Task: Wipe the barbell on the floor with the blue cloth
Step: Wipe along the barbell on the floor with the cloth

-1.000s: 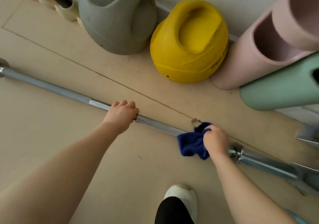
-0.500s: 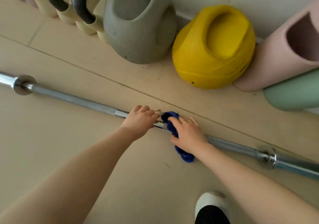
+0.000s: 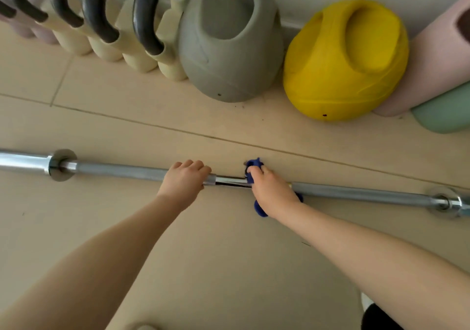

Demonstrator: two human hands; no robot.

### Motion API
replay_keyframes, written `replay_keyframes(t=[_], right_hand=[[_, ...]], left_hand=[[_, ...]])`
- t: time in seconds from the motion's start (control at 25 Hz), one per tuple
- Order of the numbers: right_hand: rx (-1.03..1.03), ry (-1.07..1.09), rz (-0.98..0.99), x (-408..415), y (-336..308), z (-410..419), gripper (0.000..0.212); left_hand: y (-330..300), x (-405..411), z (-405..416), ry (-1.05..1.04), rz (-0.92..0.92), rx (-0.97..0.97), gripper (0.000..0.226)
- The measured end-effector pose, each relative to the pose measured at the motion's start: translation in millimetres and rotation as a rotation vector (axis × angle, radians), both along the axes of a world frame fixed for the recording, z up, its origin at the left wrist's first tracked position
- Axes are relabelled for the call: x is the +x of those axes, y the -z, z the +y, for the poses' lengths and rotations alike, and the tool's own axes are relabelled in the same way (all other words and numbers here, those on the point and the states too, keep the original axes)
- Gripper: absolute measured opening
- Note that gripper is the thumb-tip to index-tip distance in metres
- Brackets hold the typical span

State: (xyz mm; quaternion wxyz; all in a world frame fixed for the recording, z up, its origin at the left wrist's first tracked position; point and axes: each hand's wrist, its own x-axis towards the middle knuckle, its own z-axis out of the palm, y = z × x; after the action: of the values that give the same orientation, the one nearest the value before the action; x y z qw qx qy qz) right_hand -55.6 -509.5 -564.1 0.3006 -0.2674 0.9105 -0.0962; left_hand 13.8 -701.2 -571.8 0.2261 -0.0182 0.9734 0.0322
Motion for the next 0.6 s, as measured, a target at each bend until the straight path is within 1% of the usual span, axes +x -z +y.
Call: replay_keyframes(t=[0.08,0.12,0.2,0.24,0.28,0.36,0.4,0.44,0.48,0.52,0.6], right_hand=[[-0.090,-0.096,-0.044,18,-2,-36,0.055],[-0.089,-0.136,-0.032,26,-2,-48,0.061],[-0.060,-0.158,0.068,28,-1,-46,0.057],[-0.008,-0.115,0.118,23,0,-33,0.051],[0.072,-0.027,0.143,16,1,-15,0.043],[0.231,0.215,0.167,5,-6,21,0.030],[0.268,0.327,0.169,5,-10,28,0.026],[0.269,0.396,0.178,9,-10,24,0.025],[0.219,0.418,0.186,14,-8,8,0.024],[0.149,0.398,0.164,20,-4,-16,0.025],[0.030,0.278,0.101,40,7,-74,0.031]], left_hand=[[3,1,-2,-0.041,0.041,0.030,0.034],[4,1,-3,-0.059,0.051,0.053,0.034],[7,2,-6,-0.076,0.071,0.104,0.036],[8,2,-7,-0.084,0.082,0.127,0.036],[8,2,-7,-0.092,0.091,0.146,0.035],[6,0,-9,-0.092,0.101,0.168,0.030],[5,-2,-9,-0.093,0.098,0.170,0.028],[3,-2,-9,-0.096,0.089,0.169,0.027],[2,-3,-8,-0.097,0.080,0.174,0.026],[3,-3,-8,-0.094,0.078,0.181,0.026],[5,-2,-9,-0.115,0.093,0.202,0.023]])
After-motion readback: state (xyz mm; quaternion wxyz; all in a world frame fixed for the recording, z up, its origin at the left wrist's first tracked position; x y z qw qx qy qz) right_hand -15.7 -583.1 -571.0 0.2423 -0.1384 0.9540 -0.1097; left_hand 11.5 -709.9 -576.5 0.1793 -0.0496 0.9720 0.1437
